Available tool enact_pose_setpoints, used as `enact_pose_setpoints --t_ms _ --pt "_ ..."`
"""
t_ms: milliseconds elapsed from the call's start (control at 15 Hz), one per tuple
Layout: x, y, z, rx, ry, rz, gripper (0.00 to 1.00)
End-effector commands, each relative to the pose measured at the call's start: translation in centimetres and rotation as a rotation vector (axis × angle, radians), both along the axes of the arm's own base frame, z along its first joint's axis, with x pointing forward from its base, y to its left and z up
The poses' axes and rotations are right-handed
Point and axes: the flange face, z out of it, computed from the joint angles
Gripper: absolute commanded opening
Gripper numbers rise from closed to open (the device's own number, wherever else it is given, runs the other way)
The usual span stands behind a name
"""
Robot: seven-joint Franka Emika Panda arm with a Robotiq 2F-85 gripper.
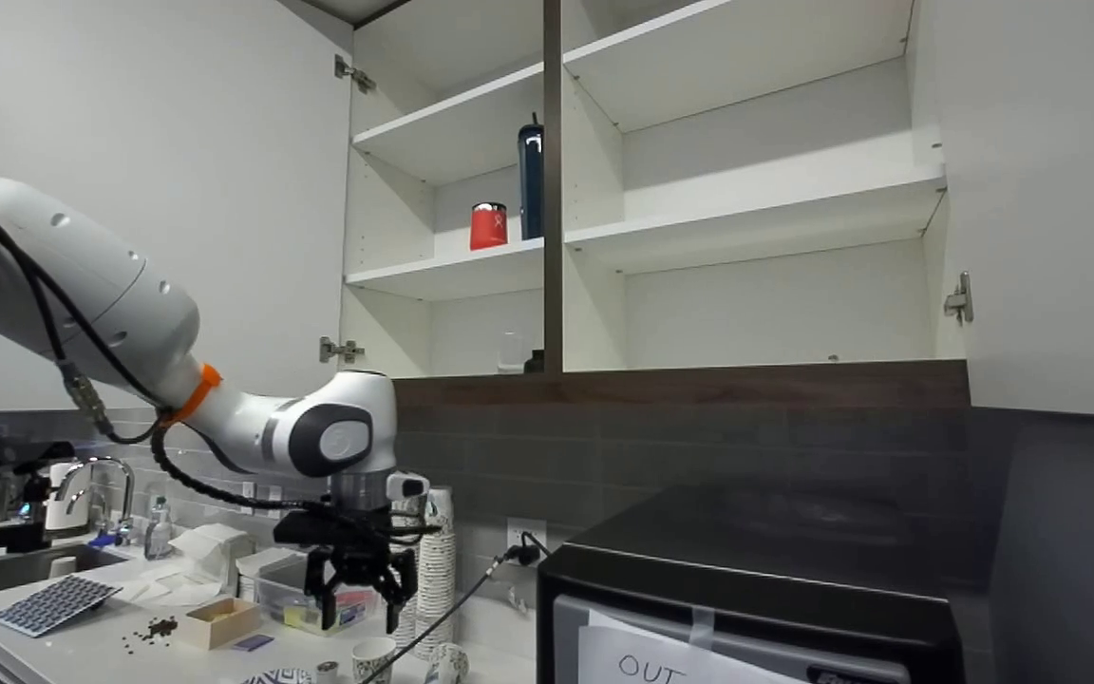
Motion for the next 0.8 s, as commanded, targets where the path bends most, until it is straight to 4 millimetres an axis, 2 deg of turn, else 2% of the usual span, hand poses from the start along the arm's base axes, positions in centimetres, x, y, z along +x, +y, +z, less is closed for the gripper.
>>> enact_pose_setpoints --t_ms 0,200,467,533,600,733 --pt "0.6 4.9 -1.7 -0.053 -0.08 -0.08 1.0" --pt "1.1 8.3 -3.6 -0.136 -0.147 -0.144 1.0" --pt "1.2 11.5 -7.0 -0.251 -0.144 -0.244 1.0" --pt "0.6 10.5 -5.5 -0.21 -0.149 -0.203 1.0" --pt "0.6 10.9 -6.1 -0.216 -0.142 -0.207 1.0" --pt "0.7 10.8 -5.9 -0.211 -0.143 -0.208 1.0"
